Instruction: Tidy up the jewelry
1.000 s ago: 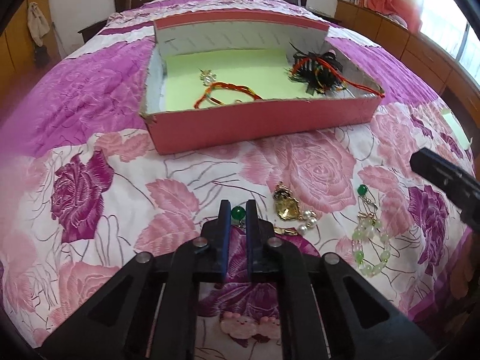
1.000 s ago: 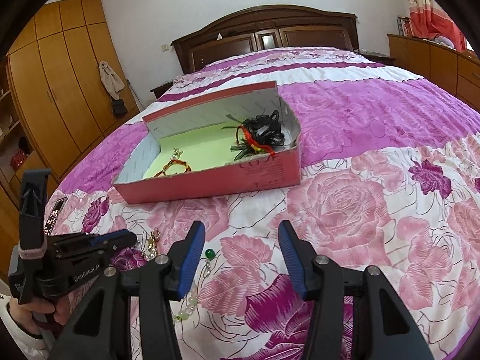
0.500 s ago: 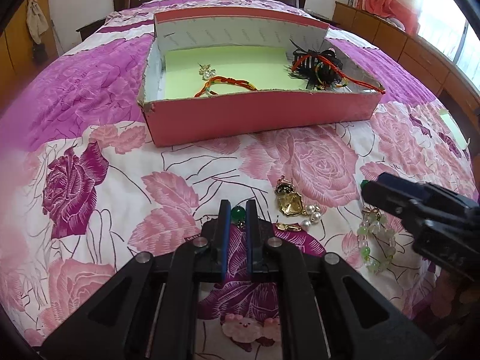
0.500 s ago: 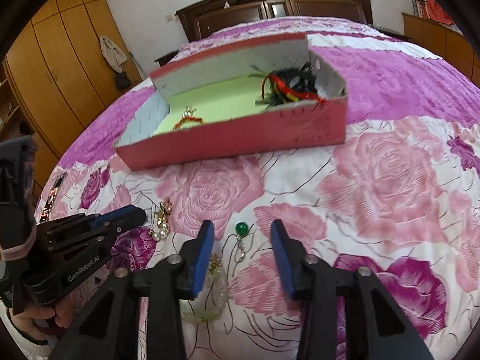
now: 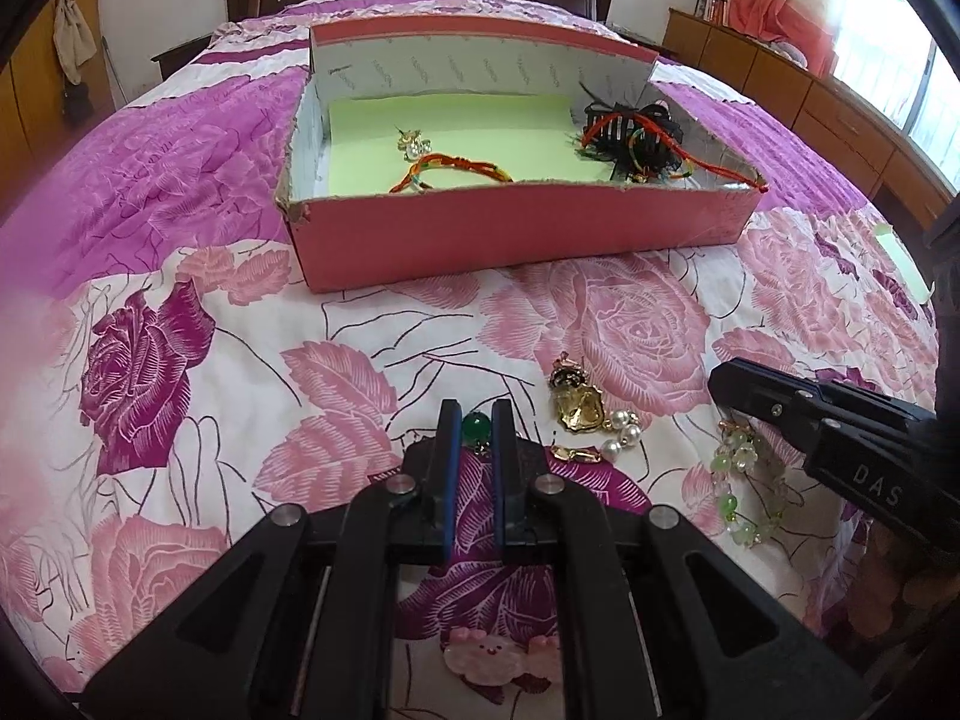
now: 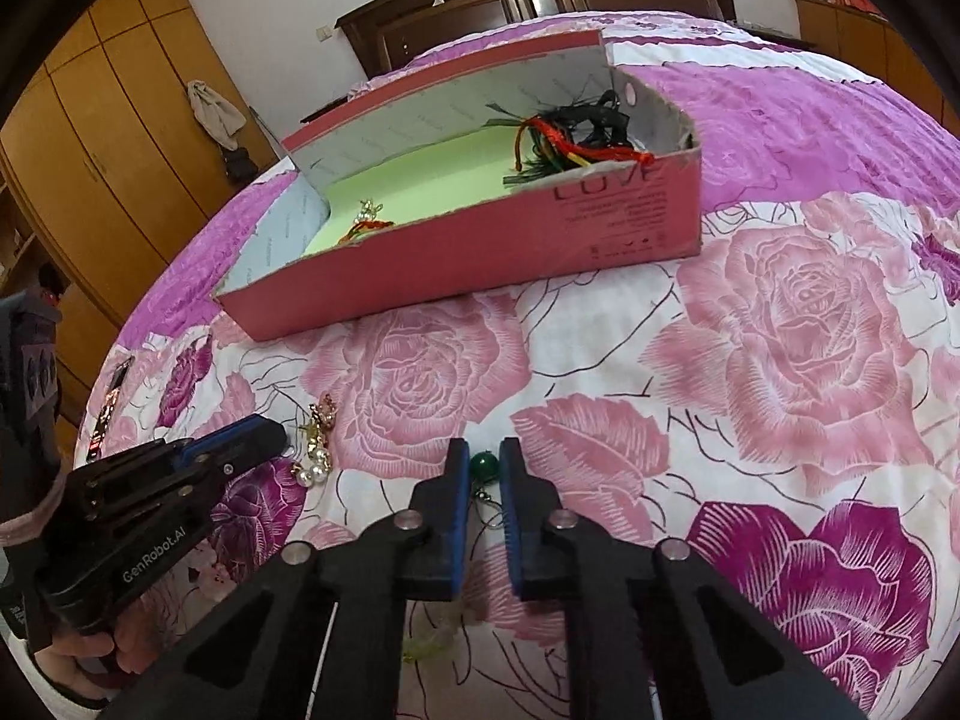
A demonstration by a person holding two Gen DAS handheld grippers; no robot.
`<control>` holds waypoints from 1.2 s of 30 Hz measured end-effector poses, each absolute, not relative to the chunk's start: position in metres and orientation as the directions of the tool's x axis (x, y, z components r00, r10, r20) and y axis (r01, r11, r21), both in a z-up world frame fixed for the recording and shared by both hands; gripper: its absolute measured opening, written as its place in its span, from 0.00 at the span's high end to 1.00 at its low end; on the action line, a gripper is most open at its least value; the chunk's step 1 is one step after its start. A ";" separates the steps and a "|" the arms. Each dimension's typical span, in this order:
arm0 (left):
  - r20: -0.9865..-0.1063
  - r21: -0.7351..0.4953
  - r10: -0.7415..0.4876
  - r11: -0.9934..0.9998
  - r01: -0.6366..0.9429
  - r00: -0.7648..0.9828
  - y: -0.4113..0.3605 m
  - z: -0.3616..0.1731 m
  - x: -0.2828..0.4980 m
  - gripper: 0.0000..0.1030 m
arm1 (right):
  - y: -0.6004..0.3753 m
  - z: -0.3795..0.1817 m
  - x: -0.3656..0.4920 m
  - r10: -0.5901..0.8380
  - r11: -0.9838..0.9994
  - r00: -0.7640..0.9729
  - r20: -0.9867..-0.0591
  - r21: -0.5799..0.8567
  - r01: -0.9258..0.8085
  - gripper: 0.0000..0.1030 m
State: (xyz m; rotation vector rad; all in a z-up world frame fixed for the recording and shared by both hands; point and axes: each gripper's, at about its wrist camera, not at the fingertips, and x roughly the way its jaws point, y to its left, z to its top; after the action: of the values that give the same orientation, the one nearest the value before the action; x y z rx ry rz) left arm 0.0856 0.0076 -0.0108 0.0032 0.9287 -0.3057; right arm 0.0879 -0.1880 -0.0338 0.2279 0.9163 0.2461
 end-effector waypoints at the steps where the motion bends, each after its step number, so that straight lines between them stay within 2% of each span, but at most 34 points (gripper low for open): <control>1: -0.784 -0.131 -0.262 0.956 0.263 0.563 0.008 -0.010 0.085 0.99 | -0.190 -0.032 0.087 0.306 0.947 0.588 -0.749 0.299 -0.113 0.89; 14: -0.722 -0.165 -0.290 0.954 0.251 0.628 0.015 0.021 0.070 0.99 | -0.196 -0.002 0.067 0.309 0.946 0.676 -0.669 0.290 -0.145 0.89; 36: -0.620 -0.137 -0.280 0.958 0.251 0.733 0.014 0.072 0.046 0.99 | -0.188 0.043 0.037 0.293 0.956 0.781 -0.552 0.192 -0.223 0.89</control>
State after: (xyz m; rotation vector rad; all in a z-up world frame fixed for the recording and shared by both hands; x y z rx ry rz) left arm 0.0455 0.0144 0.0719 -0.0447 0.6888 -0.2923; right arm 0.0365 -0.1881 0.0426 0.1181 0.6151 0.2791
